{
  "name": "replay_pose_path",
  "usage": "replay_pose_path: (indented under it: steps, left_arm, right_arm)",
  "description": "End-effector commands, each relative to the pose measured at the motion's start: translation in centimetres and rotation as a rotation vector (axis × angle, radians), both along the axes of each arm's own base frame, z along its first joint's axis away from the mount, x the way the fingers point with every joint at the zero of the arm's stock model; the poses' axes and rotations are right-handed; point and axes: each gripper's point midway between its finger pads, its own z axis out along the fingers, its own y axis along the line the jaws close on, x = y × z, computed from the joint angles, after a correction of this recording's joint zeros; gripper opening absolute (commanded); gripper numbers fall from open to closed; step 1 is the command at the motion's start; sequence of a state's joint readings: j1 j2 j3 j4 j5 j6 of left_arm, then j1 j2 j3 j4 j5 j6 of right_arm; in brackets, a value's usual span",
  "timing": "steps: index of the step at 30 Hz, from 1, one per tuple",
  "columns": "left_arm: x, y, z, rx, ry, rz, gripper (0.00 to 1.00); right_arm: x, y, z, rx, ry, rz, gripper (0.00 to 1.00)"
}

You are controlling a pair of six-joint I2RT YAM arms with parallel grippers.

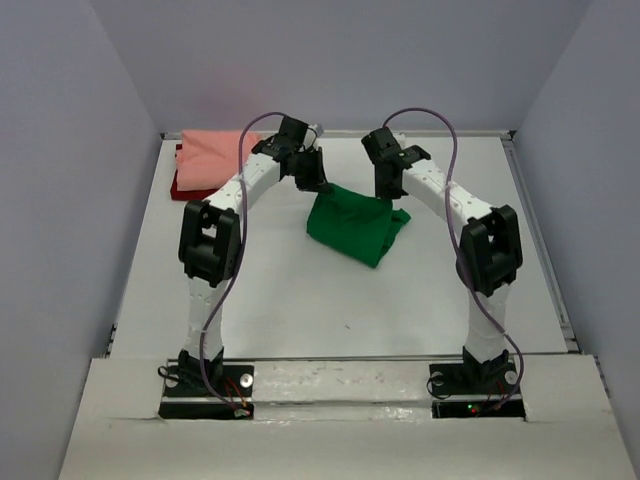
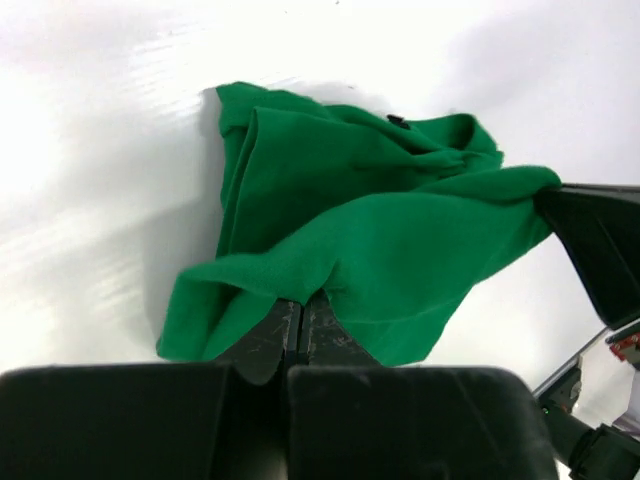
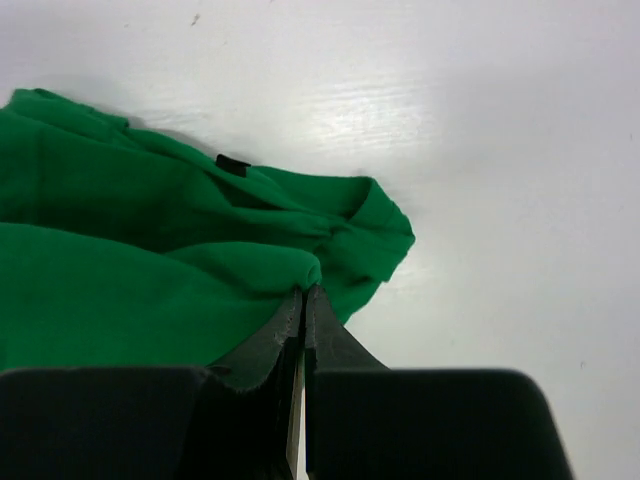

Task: Fold and stack the t-shirts
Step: Fold the long partially folded tshirt into a neat square

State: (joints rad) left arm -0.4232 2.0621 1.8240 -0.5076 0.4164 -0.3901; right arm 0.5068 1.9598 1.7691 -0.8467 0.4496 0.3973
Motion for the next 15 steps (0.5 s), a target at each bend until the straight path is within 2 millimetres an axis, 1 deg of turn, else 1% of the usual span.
replay_pose_path:
  steps: [1,2,3,4,5,6,7,10,11,12,14,15]
  left_arm:
    - [0.4,-1.7,-2.4,-0.027,0.054,-0.119,0.0]
    - [0.6,-1.9,-3.2,-0.036,0.071,-0.124,0.0]
    - [1.0,-2.0,-4.9,-0.035,0.095,-0.127,0.0]
    - [1.2,-2.2,-5.4,-0.038,0.097,-0.14,0.0]
    - [1.5,-3.0,-5.4,-0.07,0.08,-0.165,0.0]
    - [1.8,-3.1,-6.4,-0.072,0.094,-0.168,0.0]
    - [1.9,-3.6,-6.3,-0.08,0.079,-0.191,0.0]
    - [2.8,-5.1,-5.4,-0.116,0.036,-0.225,0.0]
    - [3.5,-5.6,-4.9,-0.121,0.013,-0.225,0.0]
    - [3.4,-5.8,-4.8,-0.124,0.014,-0.224,0.0]
    - [4.1,-6.7,-3.6,-0.146,-0.009,-0.216,0.0]
    - [4.1,-6.9,-3.5,-0.157,-0.01,-0.222,0.0]
  right_arm:
    - [3.0,0.1,-1.1,0.003,0.024,0.04,0.0]
    - [3.5,-0.1,-1.6,0.007,0.03,0.039,0.0]
    - [3.5,-0.1,-2.1,0.007,0.04,0.017,0.0]
    - [3.6,-0.3,-2.7,-0.009,0.045,0.008,0.0]
    - [3.7,-0.5,-3.7,-0.027,0.061,0.001,0.0]
    - [3.5,-1.0,-3.9,-0.048,0.07,-0.022,0.0]
    - [3.4,-1.3,-4.3,-0.063,0.071,-0.04,0.0]
    - [3.2,-1.5,-5.2,-0.07,0.087,-0.062,0.0]
    - [3.1,-2.2,-5.9,-0.079,0.098,-0.079,0.0]
    - [3.1,-2.4,-6.2,-0.088,0.101,-0.087,0.0]
    - [3.1,-2.7,-6.4,-0.105,0.099,-0.092,0.0]
    - [3.2,-3.2,-6.5,-0.107,0.099,-0.102,0.0]
